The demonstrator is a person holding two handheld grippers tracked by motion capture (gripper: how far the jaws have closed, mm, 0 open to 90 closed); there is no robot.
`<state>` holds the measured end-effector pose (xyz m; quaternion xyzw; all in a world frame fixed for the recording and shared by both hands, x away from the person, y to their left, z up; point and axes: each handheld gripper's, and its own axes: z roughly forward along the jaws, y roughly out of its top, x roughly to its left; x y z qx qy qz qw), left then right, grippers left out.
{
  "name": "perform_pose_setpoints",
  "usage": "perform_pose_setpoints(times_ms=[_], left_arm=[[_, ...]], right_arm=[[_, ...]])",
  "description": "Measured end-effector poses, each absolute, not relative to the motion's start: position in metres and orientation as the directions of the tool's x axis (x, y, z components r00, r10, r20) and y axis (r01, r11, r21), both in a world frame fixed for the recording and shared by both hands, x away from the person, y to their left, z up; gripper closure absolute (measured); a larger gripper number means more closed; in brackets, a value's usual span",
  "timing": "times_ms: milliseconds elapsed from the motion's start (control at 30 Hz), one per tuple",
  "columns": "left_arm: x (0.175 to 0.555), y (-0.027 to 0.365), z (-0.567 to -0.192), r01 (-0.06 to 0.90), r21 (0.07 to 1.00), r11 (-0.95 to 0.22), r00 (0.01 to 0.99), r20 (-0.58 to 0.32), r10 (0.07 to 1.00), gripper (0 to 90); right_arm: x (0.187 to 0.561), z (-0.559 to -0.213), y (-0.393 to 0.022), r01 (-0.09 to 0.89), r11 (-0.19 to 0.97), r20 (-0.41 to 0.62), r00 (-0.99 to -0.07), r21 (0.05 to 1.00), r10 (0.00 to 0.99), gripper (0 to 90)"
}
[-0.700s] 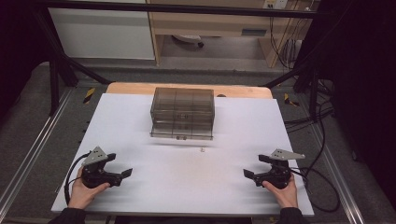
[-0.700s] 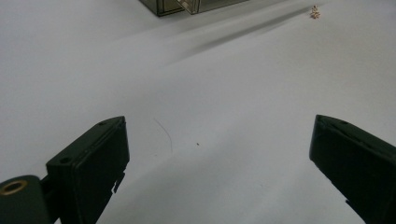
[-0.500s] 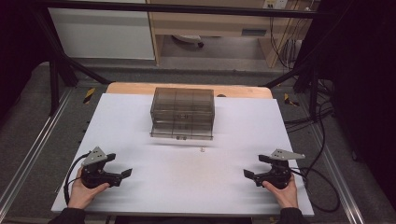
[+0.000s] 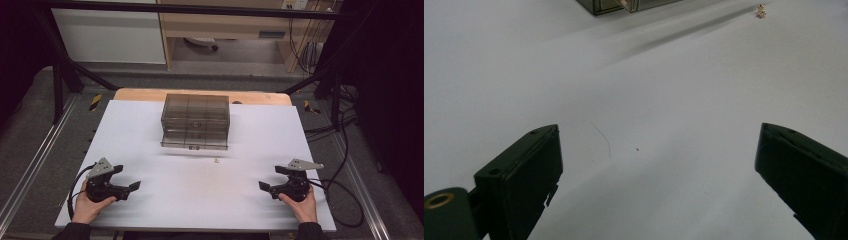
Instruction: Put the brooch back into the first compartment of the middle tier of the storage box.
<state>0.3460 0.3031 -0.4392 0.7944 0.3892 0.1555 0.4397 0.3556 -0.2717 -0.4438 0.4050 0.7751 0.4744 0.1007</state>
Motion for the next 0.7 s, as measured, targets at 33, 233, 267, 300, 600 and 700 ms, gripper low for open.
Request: perform_pose_setpoints(times_ms=[33, 233, 267, 300, 600, 700], left_arm=[[0.346, 0.303, -0.439, 0.481, 0.820, -0.310, 0.649, -0.095, 0.755, 5.2], [0.346, 0.303, -0.440, 0.482, 0.819, -0.312, 0.649, -0.094, 0.755, 5.2], [0.346, 0.303, -0.440, 0.482, 0.819, -0.312, 0.649, -0.094, 0.755, 5.2], [0.346, 0.303, -0.440, 0.483, 0.819, -0.309, 0.648, -0.097, 0.756, 5.2], [0.347, 0.303, -0.440, 0.487, 0.815, -0.314, 0.645, -0.093, 0.758, 5.2], [0.347, 0.303, -0.440, 0.487, 0.815, -0.314, 0.647, -0.096, 0.756, 5.2]], right_arm=[[0.356, -0.444, -0.271, 0.534, 0.221, 0.228, -0.649, 0.816, 0.725, 0.6], [0.357, -0.443, -0.264, 0.532, 0.231, 0.225, -0.658, 0.815, 0.719, 0.6], [0.357, -0.443, -0.263, 0.532, 0.232, 0.225, -0.658, 0.815, 0.719, 0.7], [0.357, -0.443, -0.263, 0.532, 0.232, 0.225, -0.658, 0.815, 0.719, 0.7], [0.359, -0.443, -0.253, 0.538, 0.246, 0.217, -0.657, 0.806, 0.722, 0.8], [0.360, -0.442, -0.247, 0.532, 0.253, 0.212, -0.663, 0.808, 0.718, 0.7]])
